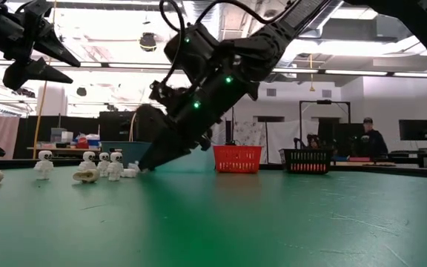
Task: Sort Halloween decoration
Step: Put the white skeleton toy into the light blue bin
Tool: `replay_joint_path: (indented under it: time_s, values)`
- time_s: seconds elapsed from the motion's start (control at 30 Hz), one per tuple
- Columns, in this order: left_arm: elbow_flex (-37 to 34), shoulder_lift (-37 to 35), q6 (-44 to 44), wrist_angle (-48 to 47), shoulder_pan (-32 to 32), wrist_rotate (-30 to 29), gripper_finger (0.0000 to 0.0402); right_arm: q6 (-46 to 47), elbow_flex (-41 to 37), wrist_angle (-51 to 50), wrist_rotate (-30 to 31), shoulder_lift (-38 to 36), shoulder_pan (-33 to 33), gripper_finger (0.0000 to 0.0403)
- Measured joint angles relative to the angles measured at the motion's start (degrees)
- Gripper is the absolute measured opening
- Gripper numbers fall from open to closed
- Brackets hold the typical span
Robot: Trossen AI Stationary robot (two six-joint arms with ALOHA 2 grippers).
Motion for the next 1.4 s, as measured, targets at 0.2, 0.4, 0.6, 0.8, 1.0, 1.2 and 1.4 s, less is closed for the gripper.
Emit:
replay_joint_path:
  time_s: [0.2, 0.4, 0.6, 0.8, 1.0, 1.2, 1.4]
  values:
    - [0.0, 0.0, -0.02, 0.0, 0.0, 0.02, 0.021, -0.01, 4.01, -0.1, 0.0, -0.35, -1.29, 0.0013]
    - [0.0, 0.0, -0.01, -0.02, 0.0, 0.0, 0.021, -1.78, 10.05, -4.18, 0.03, -0.35, -4.95, 0.0011]
    - [0.0, 0.0, 0.0, -0.02, 0.0, 0.09, 0.021, -2.64, 17.46, -12.85, 0.15, -0.35, -10.74, 0.0011]
    - [0.0, 0.0, 0.0, -1.26, 0.0, 0.11, 0.021, -3.32, 24.06, -25.18, 0.2, -0.44, -15.78, 0.0011]
    - [0.0, 0.01, 0.0, -2.68, -0.02, -0.29, 0.021, 1.5, 24.64, -36.33, -0.54, -0.43, -19.34, 0.0031]
    - [0.0, 0.01, -1.05, -2.64, 0.0, -3.27, 0.021, 1.62, 24.68, -38.71, -3.7, -0.39, -19.76, 0.0092]
    - [0.0, 0.0, -1.98, -3.78, 0.0, -5.1, 0.021, 0.63, 24.72, -37.97, -5.62, -0.39, -18.71, 0.0145]
